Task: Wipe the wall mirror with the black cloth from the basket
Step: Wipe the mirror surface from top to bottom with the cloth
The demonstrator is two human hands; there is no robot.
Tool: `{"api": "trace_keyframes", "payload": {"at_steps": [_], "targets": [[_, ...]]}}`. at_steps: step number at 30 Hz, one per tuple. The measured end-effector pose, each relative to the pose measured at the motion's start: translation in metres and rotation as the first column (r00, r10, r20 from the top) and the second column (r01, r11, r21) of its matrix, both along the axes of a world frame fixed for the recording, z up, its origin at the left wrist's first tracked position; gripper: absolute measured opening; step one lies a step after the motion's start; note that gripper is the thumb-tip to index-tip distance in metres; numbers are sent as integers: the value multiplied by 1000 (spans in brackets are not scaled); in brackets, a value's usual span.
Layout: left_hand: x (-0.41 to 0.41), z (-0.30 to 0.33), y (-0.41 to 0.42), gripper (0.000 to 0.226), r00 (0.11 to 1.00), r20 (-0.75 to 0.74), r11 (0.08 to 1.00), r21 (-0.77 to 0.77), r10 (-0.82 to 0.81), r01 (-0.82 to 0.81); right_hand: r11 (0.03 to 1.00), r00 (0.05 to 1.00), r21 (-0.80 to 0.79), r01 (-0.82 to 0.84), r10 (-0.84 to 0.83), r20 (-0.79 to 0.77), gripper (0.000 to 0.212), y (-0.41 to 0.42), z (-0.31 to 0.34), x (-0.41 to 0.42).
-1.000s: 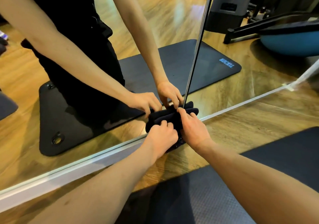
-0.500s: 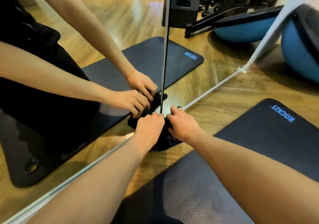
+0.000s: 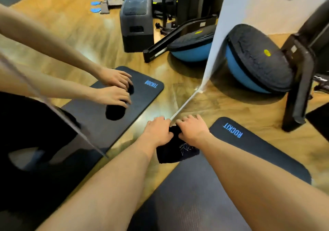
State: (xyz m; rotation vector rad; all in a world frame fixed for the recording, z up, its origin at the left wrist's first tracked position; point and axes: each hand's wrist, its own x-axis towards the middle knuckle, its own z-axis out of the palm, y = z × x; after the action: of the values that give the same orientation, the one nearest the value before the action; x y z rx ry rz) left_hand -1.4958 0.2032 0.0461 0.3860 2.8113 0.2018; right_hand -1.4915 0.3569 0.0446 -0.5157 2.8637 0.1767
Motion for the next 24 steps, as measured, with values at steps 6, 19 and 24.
{"api": "trace_keyframes", "payload": {"at_steps": [6,19,24], "targets": [[-25,101,81,17,994,80,991,104,77,-85,993,995,-107,57,-48,82,38,99,102,-31],[-97,217,68,11,995,-92,999,34,27,-24,989,995,-137,50,-62,-80,33,78,227,-87],[-105,252,44,19,994,-112,999,34,16,-13,985,986,-147,96,-114,-121,30,51,254,-88]]}}
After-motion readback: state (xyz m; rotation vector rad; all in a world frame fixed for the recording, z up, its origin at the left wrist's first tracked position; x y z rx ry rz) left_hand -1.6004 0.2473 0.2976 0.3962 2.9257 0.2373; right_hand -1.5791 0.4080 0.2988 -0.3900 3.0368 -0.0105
